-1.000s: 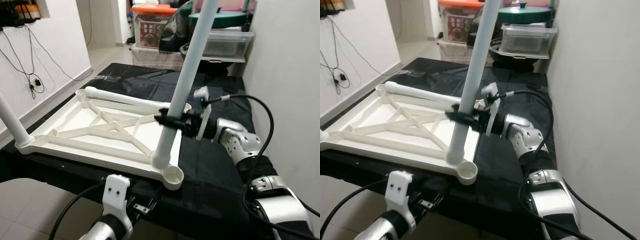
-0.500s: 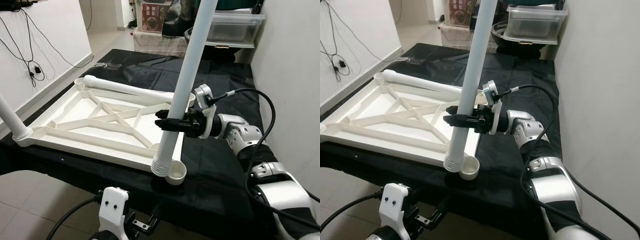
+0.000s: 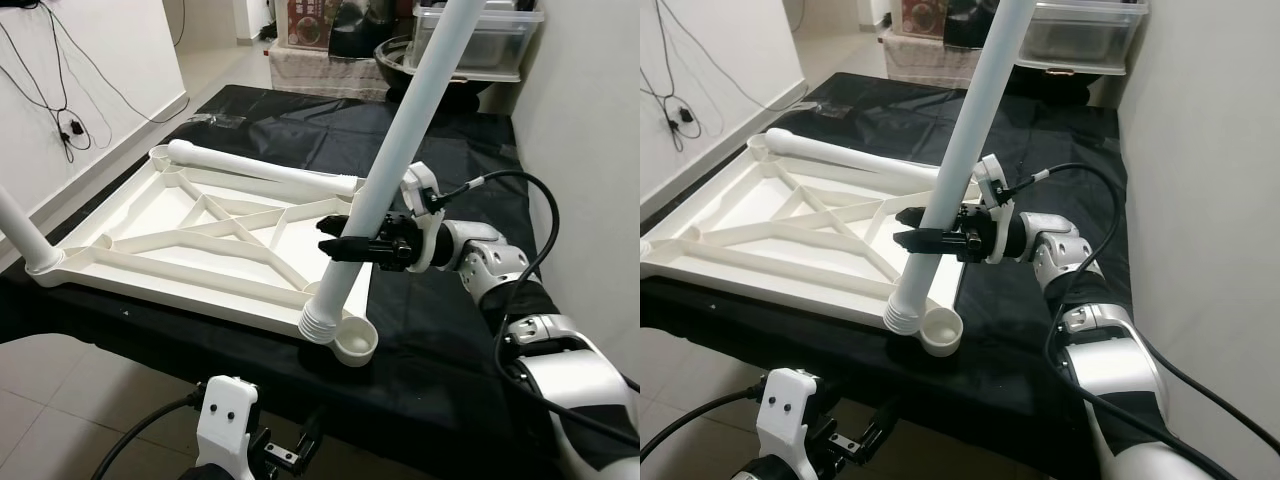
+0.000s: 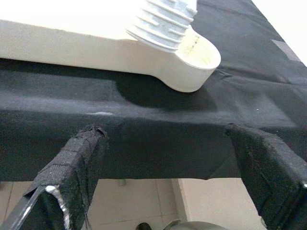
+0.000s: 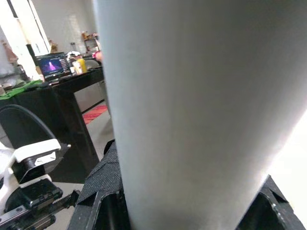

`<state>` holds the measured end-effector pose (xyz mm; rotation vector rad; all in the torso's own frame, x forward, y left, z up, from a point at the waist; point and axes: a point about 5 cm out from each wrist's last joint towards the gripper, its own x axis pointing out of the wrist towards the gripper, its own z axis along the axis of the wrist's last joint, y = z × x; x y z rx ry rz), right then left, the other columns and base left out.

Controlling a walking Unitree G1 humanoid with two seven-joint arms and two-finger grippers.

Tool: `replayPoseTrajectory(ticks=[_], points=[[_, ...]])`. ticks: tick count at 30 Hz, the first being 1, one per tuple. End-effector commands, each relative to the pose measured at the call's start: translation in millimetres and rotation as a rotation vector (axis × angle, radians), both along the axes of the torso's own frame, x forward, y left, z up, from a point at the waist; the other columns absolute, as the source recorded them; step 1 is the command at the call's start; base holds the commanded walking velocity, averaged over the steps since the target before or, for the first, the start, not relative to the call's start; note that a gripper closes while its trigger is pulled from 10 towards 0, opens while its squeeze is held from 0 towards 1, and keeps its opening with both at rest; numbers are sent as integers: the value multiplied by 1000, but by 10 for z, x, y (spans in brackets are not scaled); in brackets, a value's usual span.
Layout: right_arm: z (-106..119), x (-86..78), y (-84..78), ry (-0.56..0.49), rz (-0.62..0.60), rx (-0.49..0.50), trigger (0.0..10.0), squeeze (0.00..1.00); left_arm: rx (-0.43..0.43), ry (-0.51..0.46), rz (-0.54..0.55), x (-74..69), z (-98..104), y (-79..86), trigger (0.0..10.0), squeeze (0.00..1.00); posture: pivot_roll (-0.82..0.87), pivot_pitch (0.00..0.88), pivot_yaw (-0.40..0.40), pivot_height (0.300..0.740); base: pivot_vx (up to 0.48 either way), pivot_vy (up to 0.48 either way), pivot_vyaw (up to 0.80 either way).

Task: Building children table

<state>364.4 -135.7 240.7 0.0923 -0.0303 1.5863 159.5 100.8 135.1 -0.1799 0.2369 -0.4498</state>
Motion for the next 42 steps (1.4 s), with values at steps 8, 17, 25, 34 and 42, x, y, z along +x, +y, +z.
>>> replayPoseTrajectory(ticks=[8, 17, 25, 34, 42], points=[[187, -63, -66, -101, 42, -43, 10000, 0, 31, 13, -5, 22, -46, 13, 10000, 0, 122, 132, -26, 740, 0, 0, 0], [269, -196, -52, -102, 127, -11, 10000, 0, 42, 7, -2, 61, -74, 4, 10000, 0, 117, 106, -29, 740, 0, 0, 0], [105, -242, -4, -91, 163, -105, 10000, 0, 49, 1, -6, 73, -81, -1, 10000, 0, 114, 99, -31, 740, 0, 0, 0], [44, -202, 29, -104, 146, -137, 10000, 0, 56, -8, -10, 76, -72, -7, 10000, 0, 117, 111, -31, 740, 0, 0, 0], [65, -132, -22, -112, 104, -151, 10000, 0, 52, -8, -8, 69, -71, -13, 10000, 0, 113, 117, -35, 740, 0, 0, 0]])
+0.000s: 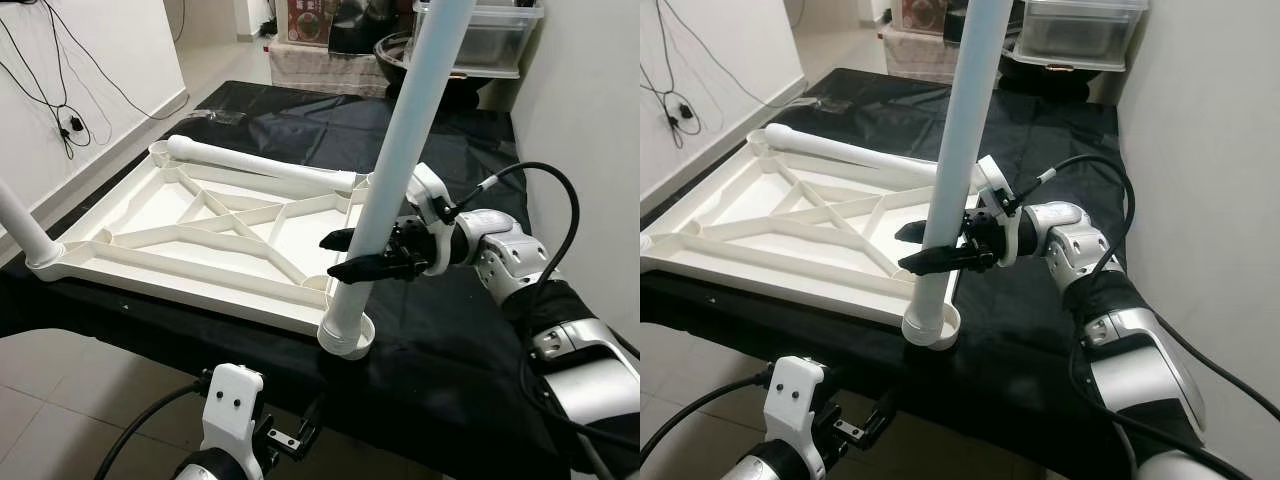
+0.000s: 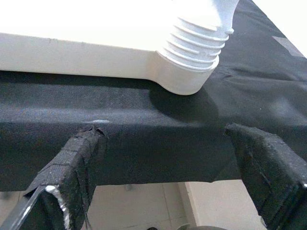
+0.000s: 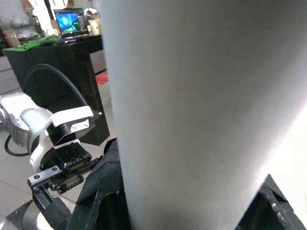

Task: Building children table

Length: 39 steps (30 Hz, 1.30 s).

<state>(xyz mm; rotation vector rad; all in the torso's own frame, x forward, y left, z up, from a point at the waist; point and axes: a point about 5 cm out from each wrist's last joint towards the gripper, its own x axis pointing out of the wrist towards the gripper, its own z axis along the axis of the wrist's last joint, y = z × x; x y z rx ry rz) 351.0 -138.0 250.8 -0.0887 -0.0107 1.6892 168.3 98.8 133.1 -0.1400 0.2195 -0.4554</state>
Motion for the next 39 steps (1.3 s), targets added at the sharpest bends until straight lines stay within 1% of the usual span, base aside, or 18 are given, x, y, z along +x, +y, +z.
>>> replayPoseTrajectory(ticks=[1, 9, 19, 26, 28, 29, 33, 34, 39], points=[[-43, 18, -12, 1, -9, -26, 10000, 0, 17, 18, 1, -20, -50, 3, 10000, 0, 113, 119, -36, 740, 0, 0, 0], [-112, 42, -37, 20, -33, -36, 10000, 0, 14, 19, 5, -28, -49, -3, 10000, 0, 114, 128, -37, 740, 0, 0, 0], [-111, 85, -19, -17, -70, -37, 10000, 0, 15, 18, 4, -38, -43, -5, 10000, 0, 111, 132, -41, 740, 0, 0, 0], [-91, 120, -32, -43, -95, -56, 10000, 0, 13, 18, 5, -35, -44, -14, 10000, 0, 108, 133, -41, 740, 0, 0, 0], [-91, 120, -32, -43, -95, -56, 10000, 0, 13, 18, 5, -35, -44, -14, 10000, 0, 108, 133, -41, 740, 0, 0, 0], [-114, 121, -23, -53, -94, -76, 10000, 0, 13, 18, 6, -35, -45, -14, 10000, 0, 110, 134, -42, 740, 0, 0, 0], [-133, 122, -11, -57, -94, -86, 10000, 0, 13, 17, 7, -34, -44, -15, 10000, 0, 109, 134, -41, 740, 0, 0, 0], [-153, 120, 1, -65, -93, -102, 10000, 0, 14, 17, 8, -34, -44, -14, 10000, 0, 111, 134, -41, 740, 0, 0, 0], [-182, 105, 30, -81, -66, -121, 10000, 0, 14, 15, 9, -30, -43, -13, 10000, 0, 108, 133, -41, 740, 0, 0, 0]])
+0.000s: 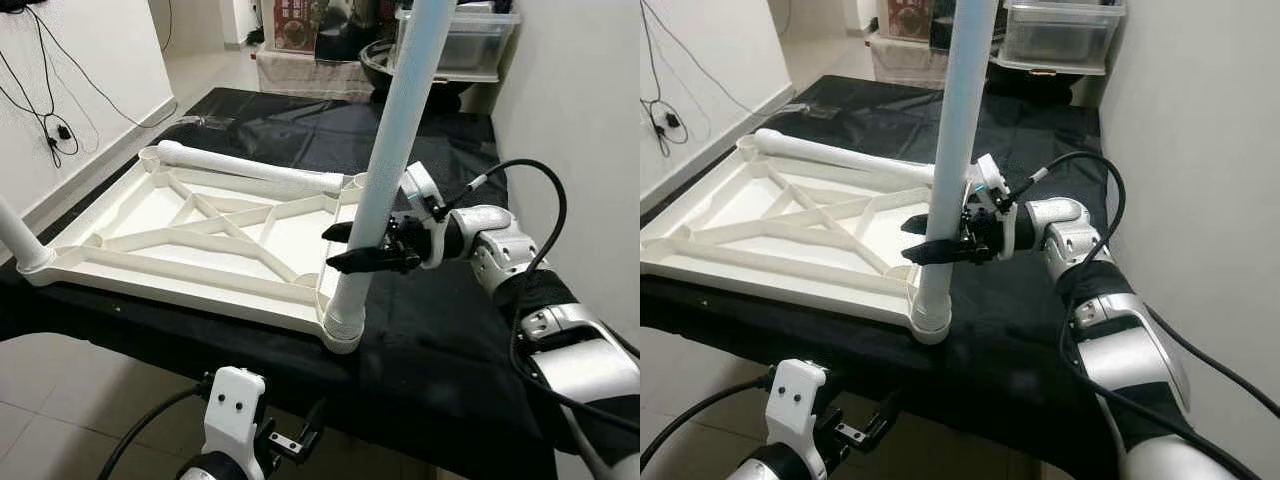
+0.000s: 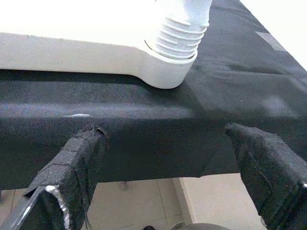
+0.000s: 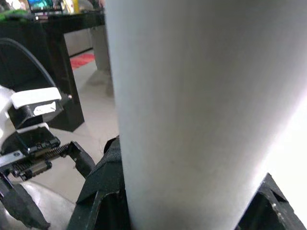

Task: Building children table

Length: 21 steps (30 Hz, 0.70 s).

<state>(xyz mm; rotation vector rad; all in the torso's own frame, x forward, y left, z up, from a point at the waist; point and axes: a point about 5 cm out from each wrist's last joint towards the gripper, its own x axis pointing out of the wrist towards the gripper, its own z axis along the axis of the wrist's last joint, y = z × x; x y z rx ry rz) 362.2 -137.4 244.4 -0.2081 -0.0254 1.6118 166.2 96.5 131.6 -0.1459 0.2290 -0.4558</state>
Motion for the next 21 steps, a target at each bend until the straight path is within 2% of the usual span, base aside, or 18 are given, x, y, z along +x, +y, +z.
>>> replayPoseTrajectory(ticks=[1, 8, 16, 21], points=[[-119, -7, 24, 13, 3, -61, 10000, 0, 18, 5, 10, -9, -28, 10, 10000, 0, 108, 133, -41, 740, 0, 0, 0], [-276, -82, 162, -17, 96, -173, 10000, 0, 20, 4, 12, -5, -26, 13, 10000, 0, 111, 133, -41, 740, 0, 0, 0], [-317, -65, 227, -7, 80, -164, 10000, 0, 25, 1, 7, -7, -30, 9, 10000, 0, 108, 128, -43, 740, 0, 0, 0], [-323, -13, 282, 4, -2, -136, 10000, 0, 25, 0, 6, -4, -36, 6, 10000, 0, 108, 124, -46, 740, 0, 0, 0]])
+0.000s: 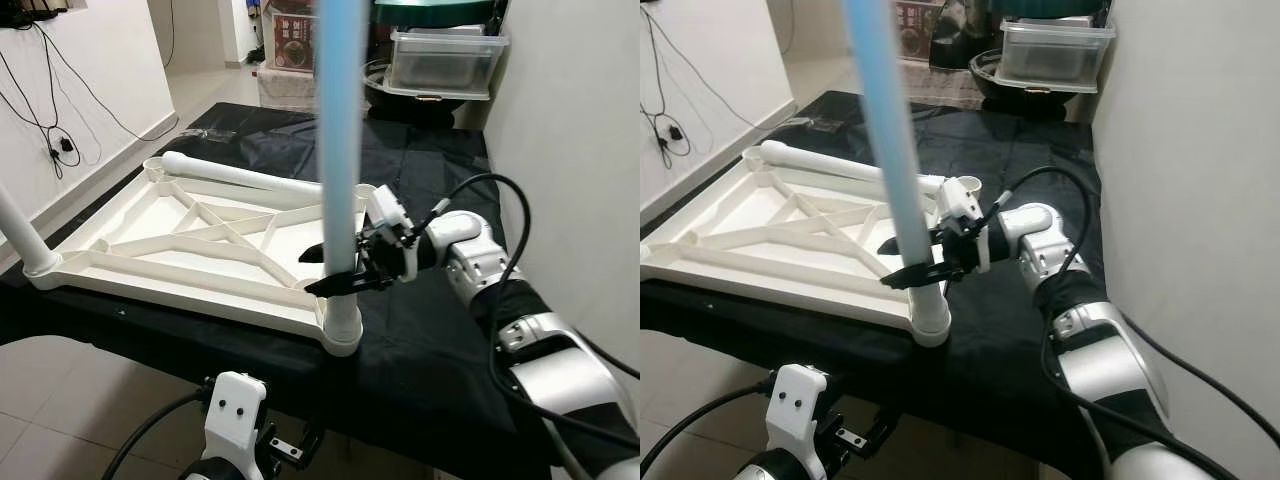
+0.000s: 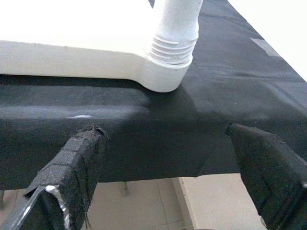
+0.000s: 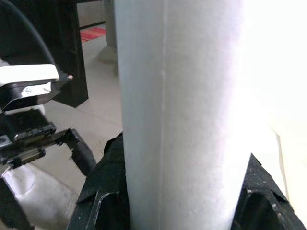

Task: Building children table

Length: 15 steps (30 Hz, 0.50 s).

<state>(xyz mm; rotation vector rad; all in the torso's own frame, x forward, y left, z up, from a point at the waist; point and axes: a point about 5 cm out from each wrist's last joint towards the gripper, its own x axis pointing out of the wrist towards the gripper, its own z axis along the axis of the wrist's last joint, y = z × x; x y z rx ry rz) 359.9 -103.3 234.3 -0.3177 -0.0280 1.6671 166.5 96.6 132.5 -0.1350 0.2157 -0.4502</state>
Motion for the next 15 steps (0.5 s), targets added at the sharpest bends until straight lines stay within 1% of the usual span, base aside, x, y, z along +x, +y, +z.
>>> replayPoseTrajectory(ticks=[1, 2, 3, 4, 6, 7, 8, 9, 11, 12, 13, 14, 15], points=[[-223, 34, -46, 77, -108, -47, 10000, 0, 17, 15, 0, -7, -47, 3, 10000, 0, 109, 120, -45, 740, 0, 0, 0], [-223, 34, -46, 77, -108, -47, 10000, 0, 17, 15, 0, -7, -47, 3, 10000, 0, 109, 120, -45, 740, 0, 0, 0], [-225, 64, -35, 78, -163, -23, 10000, 0, 17, 14, 0, -6, -48, 1, 10000, 0, 109, 119, -48, 740, 0, 0, 0], [-225, 64, -35, 78, -163, -23, 10000, 0, 17, 14, 0, -6, -48, 1, 10000, 0, 109, 119, -48, 740, 0, 0, 0], [-259, 130, -44, 85, -293, 9, 10000, 0, 17, 14, 0, -5, -50, -4, 10000, 0, 110, 117, -47, 740, 0, 0, 0], [-259, 130, -44, 85, -293, 9, 10000, 0, 17, 14, 0, -5, -50, -4, 10000, 0, 110, 117, -47, 740, 0, 0, 0], [-270, 167, -62, 68, -369, 30, 10000, 0, 16, 13, 0, -4, -49, -5, 10000, 0, 110, 117, -47, 740, 0, 0, 0], [-275, 190, -75, 56, -415, 43, 10000, 0, 16, 13, 0, -4, -49, -5, 10000, 0, 110, 117, -47, 740, 0, 0, 0], [-275, 190, -75, 56, -415, 43, 10000, 0, 16, 13, 0, -4, -49, -5, 10000, 0, 110, 117, -47, 740, 0, 0, 0], [-277, 217, -95, 55, -469, 59, 10000, 0, 16, 14, 0, -4, -53, -7, 10000, 0, 105, 106, -45, 740, 0, 0, 0], [-251, 262, -126, 61, -543, 95, 10000, 0, 15, 14, -1, -4, -55, -8, 10000, 0, 106, 106, -46, 740, 0, 0, 0], [-251, 262, -126, 61, -543, 95, 10000, 0, 15, 14, -1, -4, -55, -8, 10000, 0, 106, 106, -46, 740, 0, 0, 0], [-211, 306, -158, 69, -615, 138, 10000, 0, 15, 14, -1, -5, -58, -8, 10000, 0, 107, 105, -45, 740, 0, 0, 0]])
